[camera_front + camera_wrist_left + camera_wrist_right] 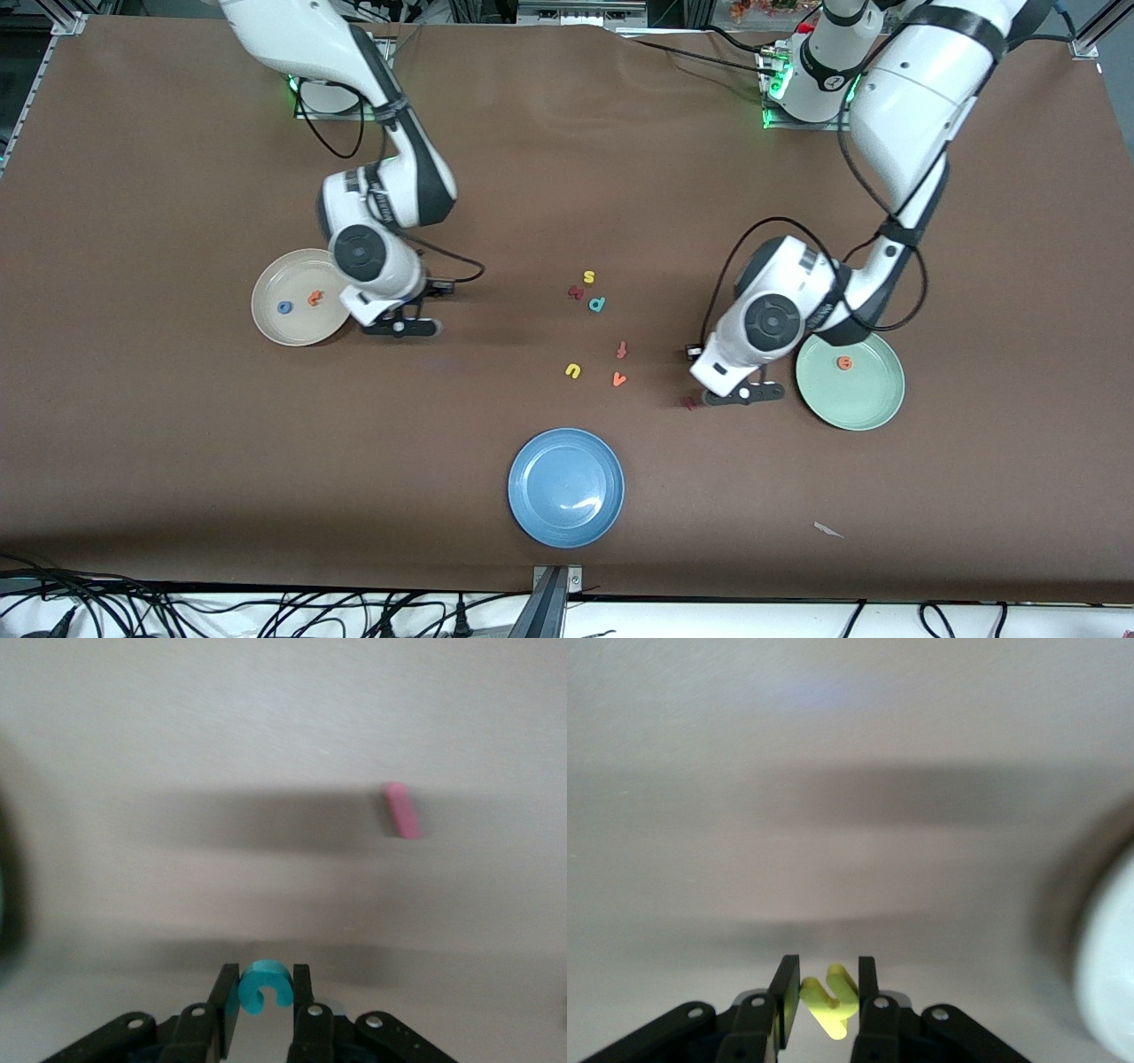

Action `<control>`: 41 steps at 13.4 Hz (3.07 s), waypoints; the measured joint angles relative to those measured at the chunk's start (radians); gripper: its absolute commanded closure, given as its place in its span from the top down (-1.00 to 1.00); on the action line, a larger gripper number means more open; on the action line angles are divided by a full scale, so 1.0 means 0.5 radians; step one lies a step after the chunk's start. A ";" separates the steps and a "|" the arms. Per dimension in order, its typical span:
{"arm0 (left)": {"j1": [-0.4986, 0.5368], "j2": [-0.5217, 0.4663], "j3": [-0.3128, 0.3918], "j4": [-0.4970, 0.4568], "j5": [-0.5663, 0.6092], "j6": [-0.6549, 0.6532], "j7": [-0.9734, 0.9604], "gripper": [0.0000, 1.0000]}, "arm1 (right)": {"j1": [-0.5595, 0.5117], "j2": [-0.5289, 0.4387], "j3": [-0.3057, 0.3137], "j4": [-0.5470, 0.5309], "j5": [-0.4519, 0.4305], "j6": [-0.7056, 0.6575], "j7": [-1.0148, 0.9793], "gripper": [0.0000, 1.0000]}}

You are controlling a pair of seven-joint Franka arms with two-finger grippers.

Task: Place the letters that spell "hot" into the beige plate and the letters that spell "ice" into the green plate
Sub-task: 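Drop the yellow h into the white plate while the left gripper drops c, then return the right gripper to rest while the left gripper reaches pink l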

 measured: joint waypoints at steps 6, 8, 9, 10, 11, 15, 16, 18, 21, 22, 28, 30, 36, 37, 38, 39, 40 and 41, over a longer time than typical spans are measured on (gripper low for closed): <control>0.275 -0.038 0.011 -0.002 0.157 -0.095 0.662 -0.60 | -0.024 -0.055 -0.460 -0.004 -0.002 -0.227 -0.621 -0.34; 0.366 -0.039 0.012 -0.002 0.211 -0.095 0.867 -0.60 | -0.033 -0.046 -0.487 -0.074 -0.002 -0.236 -0.657 -0.34; 0.410 -0.039 0.013 -0.002 0.227 -0.095 0.969 -0.60 | -0.033 -0.031 -0.487 -0.115 -0.002 -0.234 -0.661 -0.34; 0.452 -0.039 0.015 -0.002 0.267 -0.094 1.053 -0.51 | -0.033 -0.006 -0.487 -0.149 -0.002 -0.230 -0.676 -0.22; 0.492 -0.039 0.015 -0.003 0.321 -0.092 1.116 -0.01 | -0.036 0.018 -0.487 -0.169 -0.001 -0.224 -0.698 0.47; 0.557 -0.036 0.012 -0.005 0.405 -0.085 1.234 1.00 | -0.071 0.045 -0.489 -0.163 0.002 -0.163 -0.744 0.98; 0.553 -0.036 0.005 -0.005 0.405 -0.083 1.233 1.00 | -0.072 0.034 -0.492 -0.140 0.011 -0.160 -0.744 0.98; 0.539 -0.036 -0.016 -0.004 0.394 -0.079 1.166 1.00 | -0.071 -0.015 -0.522 -0.052 0.033 -0.165 -0.741 0.98; 0.438 -0.036 -0.026 -0.005 0.240 -0.074 0.907 1.00 | -0.073 -0.116 -0.665 0.176 0.036 -0.313 -0.739 0.99; 0.391 -0.036 -0.027 -0.005 0.216 -0.074 0.804 1.00 | -0.077 -0.137 -0.706 0.283 0.037 -0.398 -0.730 0.99; 0.209 -0.022 -0.029 0.038 0.019 -0.057 0.261 1.00 | -0.084 -0.160 -0.881 0.793 0.169 -0.807 -0.672 0.99; 0.116 0.019 -0.031 0.093 0.019 -0.052 0.028 1.00 | -0.084 -0.160 -0.894 0.822 0.188 -0.826 -0.671 0.99; -0.048 0.226 -0.031 0.331 0.019 0.043 -0.491 1.00 | -0.070 -0.157 -0.890 0.824 0.196 -0.827 -0.660 0.99; -0.059 0.258 -0.031 0.380 0.018 0.047 -0.557 0.99 | -0.070 -0.158 -0.890 0.825 0.196 -0.827 -0.660 0.99; -0.074 0.293 -0.031 0.434 0.018 0.048 -0.614 0.96 | -0.069 -0.158 -0.890 0.827 0.197 -0.827 -0.660 0.99; -0.091 0.327 -0.031 0.483 0.018 0.048 -0.661 0.90 | -0.069 -0.159 -0.890 0.829 0.197 -0.827 -0.660 0.99; -0.104 0.356 -0.031 0.522 0.018 0.050 -0.694 0.83 | -0.069 -0.159 -0.892 0.830 0.197 -0.827 -0.660 0.99; -0.111 0.381 -0.031 0.546 0.018 0.070 -0.725 0.75 | -0.070 -0.160 -0.893 0.831 0.197 -0.827 -0.660 0.99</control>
